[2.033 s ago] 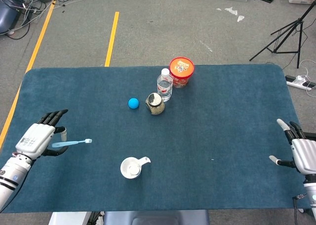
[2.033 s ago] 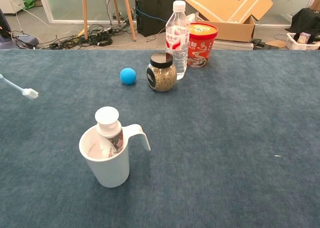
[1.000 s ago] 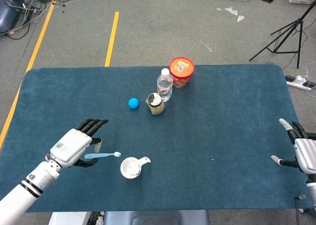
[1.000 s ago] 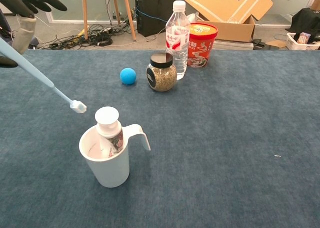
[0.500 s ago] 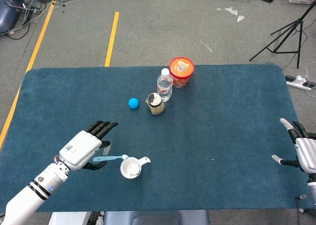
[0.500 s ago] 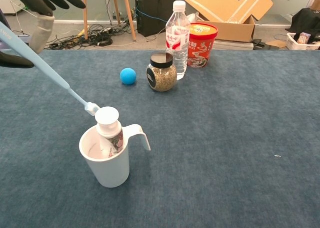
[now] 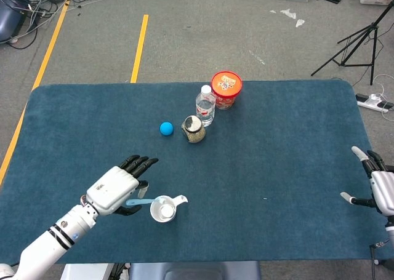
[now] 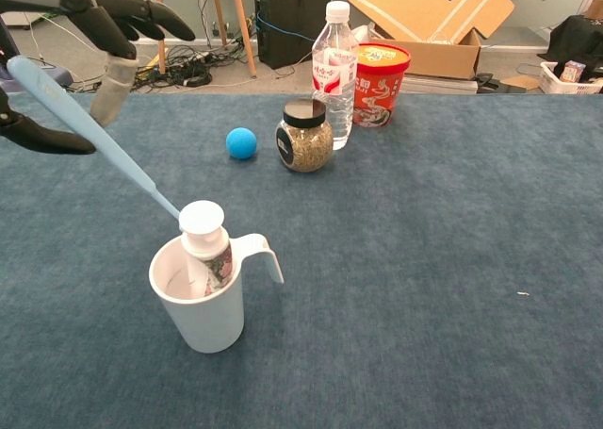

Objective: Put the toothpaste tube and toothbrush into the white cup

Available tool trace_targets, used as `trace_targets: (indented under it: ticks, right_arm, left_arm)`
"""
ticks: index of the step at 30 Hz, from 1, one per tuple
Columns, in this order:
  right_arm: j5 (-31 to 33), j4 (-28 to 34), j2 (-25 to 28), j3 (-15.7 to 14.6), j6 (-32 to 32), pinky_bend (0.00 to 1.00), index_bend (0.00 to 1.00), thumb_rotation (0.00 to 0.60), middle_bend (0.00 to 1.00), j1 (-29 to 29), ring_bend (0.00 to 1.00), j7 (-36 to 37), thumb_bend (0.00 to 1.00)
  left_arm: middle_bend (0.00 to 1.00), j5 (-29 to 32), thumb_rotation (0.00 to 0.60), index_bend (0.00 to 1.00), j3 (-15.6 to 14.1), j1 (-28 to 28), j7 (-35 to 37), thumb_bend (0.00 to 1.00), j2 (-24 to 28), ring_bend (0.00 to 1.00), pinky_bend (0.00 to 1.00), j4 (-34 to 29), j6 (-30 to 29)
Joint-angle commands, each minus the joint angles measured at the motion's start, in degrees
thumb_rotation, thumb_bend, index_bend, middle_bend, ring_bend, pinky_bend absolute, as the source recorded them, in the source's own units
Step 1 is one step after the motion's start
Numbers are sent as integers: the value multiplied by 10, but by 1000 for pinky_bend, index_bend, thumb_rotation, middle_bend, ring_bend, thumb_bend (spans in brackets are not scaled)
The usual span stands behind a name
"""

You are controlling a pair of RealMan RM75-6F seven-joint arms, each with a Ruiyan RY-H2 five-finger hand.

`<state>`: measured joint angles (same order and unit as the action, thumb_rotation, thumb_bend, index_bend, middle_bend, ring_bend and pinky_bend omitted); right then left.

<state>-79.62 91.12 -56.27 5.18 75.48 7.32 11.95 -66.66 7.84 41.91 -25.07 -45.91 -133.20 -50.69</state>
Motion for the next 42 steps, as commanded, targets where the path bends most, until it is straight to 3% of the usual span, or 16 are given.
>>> trace_targets:
  ticks: [1,42]
  right_arm:
    - [0,0,0,0,0,625,47,600,190,0,80,0,0]
    - [6,-2,-1,1,-13,625,47,600,190,6,80,0,0]
  left_arm:
    - [48,5,600,570,-3,5,-7,266,-5,0,74,-1,1]
    - [49,114,600,563,-37,111,-124,266,-81,0,75,5,0]
